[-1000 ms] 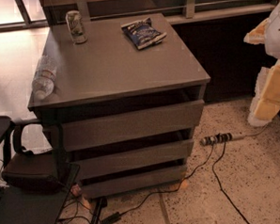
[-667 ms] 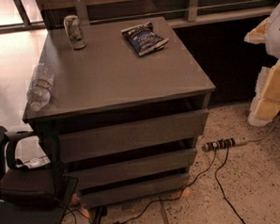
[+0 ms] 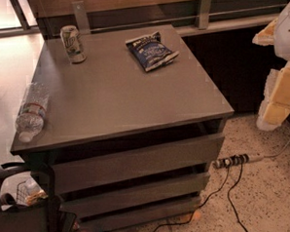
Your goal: Pick 7up can
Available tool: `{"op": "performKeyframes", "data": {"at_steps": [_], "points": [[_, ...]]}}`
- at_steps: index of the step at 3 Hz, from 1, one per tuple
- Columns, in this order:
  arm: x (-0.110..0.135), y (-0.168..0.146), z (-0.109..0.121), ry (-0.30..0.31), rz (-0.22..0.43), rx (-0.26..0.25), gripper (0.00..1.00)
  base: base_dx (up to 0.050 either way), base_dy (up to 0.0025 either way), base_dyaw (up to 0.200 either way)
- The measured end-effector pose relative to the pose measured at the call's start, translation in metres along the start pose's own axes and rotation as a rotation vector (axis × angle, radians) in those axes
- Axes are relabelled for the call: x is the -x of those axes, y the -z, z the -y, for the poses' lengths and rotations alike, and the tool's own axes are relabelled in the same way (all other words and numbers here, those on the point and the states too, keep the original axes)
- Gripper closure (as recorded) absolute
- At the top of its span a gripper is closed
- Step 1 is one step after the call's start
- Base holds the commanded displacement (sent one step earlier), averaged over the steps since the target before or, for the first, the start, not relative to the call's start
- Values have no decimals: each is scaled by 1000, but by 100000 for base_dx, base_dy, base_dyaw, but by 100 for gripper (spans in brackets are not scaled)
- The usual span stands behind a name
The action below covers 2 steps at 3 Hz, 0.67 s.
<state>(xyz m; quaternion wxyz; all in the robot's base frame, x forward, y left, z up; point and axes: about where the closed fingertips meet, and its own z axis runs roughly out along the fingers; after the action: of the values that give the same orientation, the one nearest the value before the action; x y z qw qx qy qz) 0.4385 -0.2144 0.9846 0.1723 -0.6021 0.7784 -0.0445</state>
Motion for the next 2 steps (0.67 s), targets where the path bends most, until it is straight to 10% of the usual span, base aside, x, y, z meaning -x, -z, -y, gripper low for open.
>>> {"op": "performKeyframes", "data": {"at_steps": [1, 2], "points": [[0, 0, 0, 0, 0, 0, 0, 4551, 0, 13], [0, 0, 0, 0, 0, -1, 0, 3689, 247, 13405]]}}
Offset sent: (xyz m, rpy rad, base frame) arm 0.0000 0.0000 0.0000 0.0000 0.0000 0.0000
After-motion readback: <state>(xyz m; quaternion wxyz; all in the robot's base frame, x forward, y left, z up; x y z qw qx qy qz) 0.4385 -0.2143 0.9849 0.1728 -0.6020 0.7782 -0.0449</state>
